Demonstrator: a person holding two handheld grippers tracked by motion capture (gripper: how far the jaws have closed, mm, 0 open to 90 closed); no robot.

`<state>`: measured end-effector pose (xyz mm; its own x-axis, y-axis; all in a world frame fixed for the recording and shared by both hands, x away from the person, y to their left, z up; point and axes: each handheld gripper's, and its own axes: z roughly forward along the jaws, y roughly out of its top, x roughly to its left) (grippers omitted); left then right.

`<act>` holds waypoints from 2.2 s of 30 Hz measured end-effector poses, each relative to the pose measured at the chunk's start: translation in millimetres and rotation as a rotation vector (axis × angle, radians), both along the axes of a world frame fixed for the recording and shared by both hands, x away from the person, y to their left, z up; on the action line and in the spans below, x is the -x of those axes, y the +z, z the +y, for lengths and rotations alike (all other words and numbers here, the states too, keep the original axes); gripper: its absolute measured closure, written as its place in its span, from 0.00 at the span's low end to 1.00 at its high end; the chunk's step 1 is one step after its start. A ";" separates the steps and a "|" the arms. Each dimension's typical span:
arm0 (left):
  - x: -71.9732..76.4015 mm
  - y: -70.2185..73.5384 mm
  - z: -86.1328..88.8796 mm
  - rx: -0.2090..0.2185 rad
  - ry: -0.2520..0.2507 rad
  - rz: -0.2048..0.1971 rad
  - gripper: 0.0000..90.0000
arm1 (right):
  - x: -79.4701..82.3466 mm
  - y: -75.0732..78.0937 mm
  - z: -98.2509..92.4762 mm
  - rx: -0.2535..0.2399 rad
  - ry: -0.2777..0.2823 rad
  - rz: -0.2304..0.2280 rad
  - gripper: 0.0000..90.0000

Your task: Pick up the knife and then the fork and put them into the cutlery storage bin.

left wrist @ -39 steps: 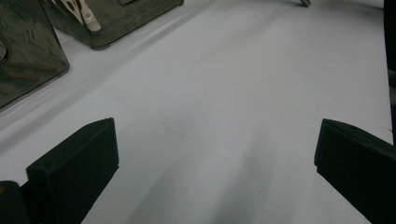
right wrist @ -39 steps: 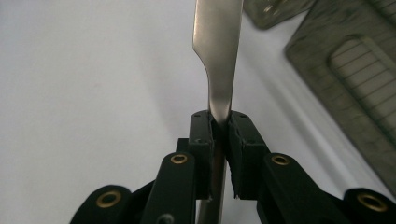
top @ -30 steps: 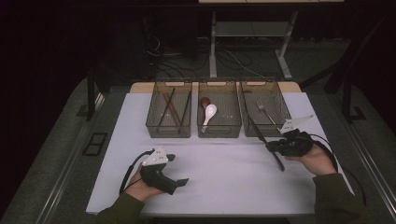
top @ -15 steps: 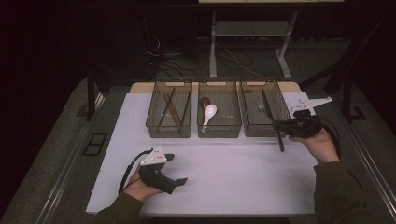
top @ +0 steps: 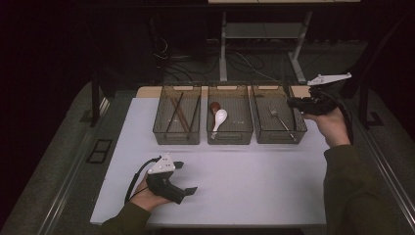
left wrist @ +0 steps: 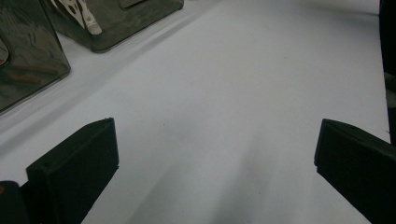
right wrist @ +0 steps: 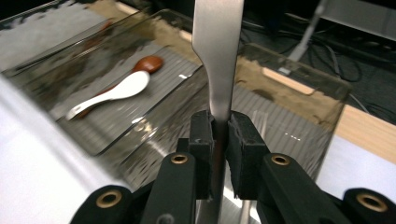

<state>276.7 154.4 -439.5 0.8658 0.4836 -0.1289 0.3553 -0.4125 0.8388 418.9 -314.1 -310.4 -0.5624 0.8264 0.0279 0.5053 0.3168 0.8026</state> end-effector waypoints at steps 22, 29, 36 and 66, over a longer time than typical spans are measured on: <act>1.3 0.0 -1.0 0.002 -0.006 0.003 0.00 | -35.4 -65.7 -1.3 0.108 -0.142 0.169 0.90; 1.3 0.0 -0.8 -0.002 -0.011 0.003 0.00 | -37.3 -70.2 0.3 0.131 -0.137 0.190 0.90; 1.5 -0.3 -1.4 0.002 -0.008 0.007 0.00 | -40.2 -75.1 1.7 0.156 -0.133 0.210 0.89; -0.1 0.2 5.3 -0.010 -0.010 0.012 0.00 | -29.9 -69.7 -2.6 0.093 -0.164 0.163 0.39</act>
